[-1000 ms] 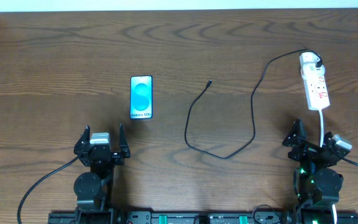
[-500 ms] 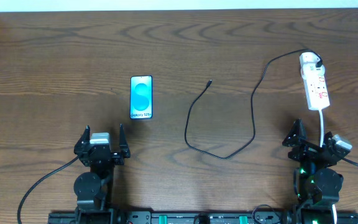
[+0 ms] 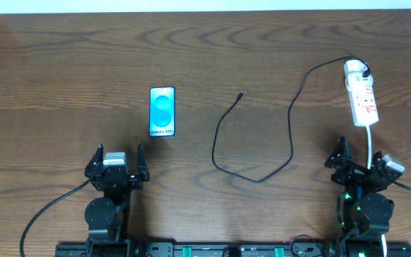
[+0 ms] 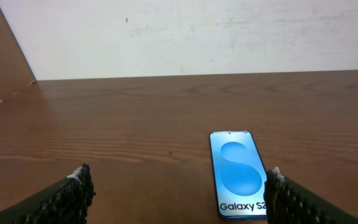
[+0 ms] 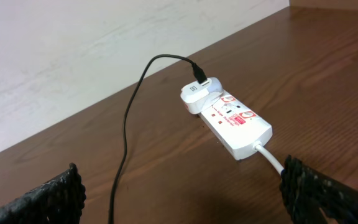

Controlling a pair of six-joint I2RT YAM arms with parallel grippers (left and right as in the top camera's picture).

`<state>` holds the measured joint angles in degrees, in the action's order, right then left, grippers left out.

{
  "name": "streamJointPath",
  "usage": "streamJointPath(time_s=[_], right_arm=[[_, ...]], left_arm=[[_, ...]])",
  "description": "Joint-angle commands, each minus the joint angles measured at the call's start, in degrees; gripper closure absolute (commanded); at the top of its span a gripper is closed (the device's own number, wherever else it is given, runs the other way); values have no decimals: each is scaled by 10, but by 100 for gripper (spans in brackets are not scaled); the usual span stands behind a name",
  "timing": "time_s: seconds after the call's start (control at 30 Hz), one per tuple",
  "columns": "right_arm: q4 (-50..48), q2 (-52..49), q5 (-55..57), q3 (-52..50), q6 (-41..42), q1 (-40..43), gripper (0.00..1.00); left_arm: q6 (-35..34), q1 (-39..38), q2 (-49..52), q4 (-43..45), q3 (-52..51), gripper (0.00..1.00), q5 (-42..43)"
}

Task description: Plug charger to phone and switch on socket

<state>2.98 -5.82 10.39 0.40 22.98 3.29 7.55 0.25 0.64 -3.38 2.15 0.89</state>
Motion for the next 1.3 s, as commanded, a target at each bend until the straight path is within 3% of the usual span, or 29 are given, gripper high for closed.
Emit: streamJointPath(time_s=[0.0, 0.1, 0.27, 0.6, 0.87, 1.27], right_arm=[[-5, 3, -3, -1, -3, -3, 1], [-8, 3, -13, -1, -19, -3, 1], [-21, 3, -73, 2, -115, -3, 1], [-21, -36, -105, 39, -115, -3, 1], [-19, -158, -122, 124, -115, 2, 1], [20, -365, -211, 309, -115, 18, 1]], left_arm=[[5, -1, 0, -2, -19, 12, -15], [-4, -1, 0, 2, -19, 11, -14], [-10, 0, 0, 3, -17, 12, -14], [-29, 0, 23, 2, 21, 12, -16], [-36, 0, 93, 2, 79, 11, -16], [-49, 0, 273, -20, 220, 12, 0]])
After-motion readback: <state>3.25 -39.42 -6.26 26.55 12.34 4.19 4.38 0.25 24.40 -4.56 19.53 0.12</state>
